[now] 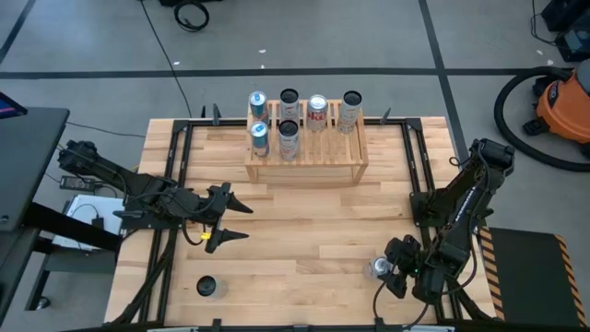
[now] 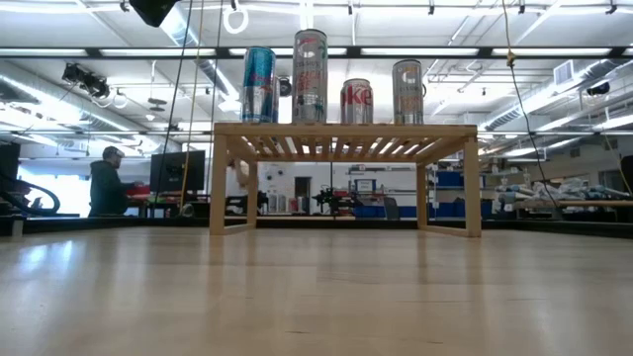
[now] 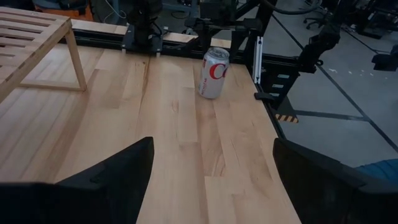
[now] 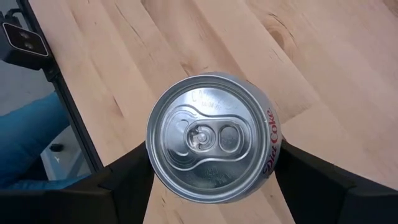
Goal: Place canned beverage on shelf
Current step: Put the silver soda can on the shelf aligned with the silver soda can, then put the white and yellow soda can on the shelf aligned with the white and yellow soda can
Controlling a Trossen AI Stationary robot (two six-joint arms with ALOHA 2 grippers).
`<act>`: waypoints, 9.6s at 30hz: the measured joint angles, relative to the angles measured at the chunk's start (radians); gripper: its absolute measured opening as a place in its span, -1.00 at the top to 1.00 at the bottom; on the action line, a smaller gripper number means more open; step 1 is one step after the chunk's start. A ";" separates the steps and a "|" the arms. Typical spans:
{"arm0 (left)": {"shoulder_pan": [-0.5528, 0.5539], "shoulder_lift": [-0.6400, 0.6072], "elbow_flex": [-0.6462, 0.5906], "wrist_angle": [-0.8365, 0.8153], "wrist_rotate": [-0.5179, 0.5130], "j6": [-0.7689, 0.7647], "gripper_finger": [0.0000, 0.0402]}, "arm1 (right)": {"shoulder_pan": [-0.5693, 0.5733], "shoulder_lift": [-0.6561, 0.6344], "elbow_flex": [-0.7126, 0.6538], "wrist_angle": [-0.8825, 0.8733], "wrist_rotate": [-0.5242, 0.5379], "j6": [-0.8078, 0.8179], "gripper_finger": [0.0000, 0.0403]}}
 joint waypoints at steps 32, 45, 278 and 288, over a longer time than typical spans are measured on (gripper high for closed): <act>0.000 0.000 0.000 -0.006 0.000 0.000 -0.65 | -0.219 0.005 0.079 0.003 -0.070 -0.287 -0.45; 0.000 0.000 0.000 -0.006 0.000 0.000 -0.65 | -0.263 0.001 0.153 -0.005 -0.069 -0.385 -0.45; 0.001 -0.003 0.000 -0.033 -0.047 0.265 -0.65 | -0.522 -0.032 0.593 0.296 0.171 -1.113 -0.71; 0.001 -0.003 0.000 -0.020 -0.028 0.208 -0.70 | -0.480 -0.032 0.593 0.295 0.167 -1.128 -0.71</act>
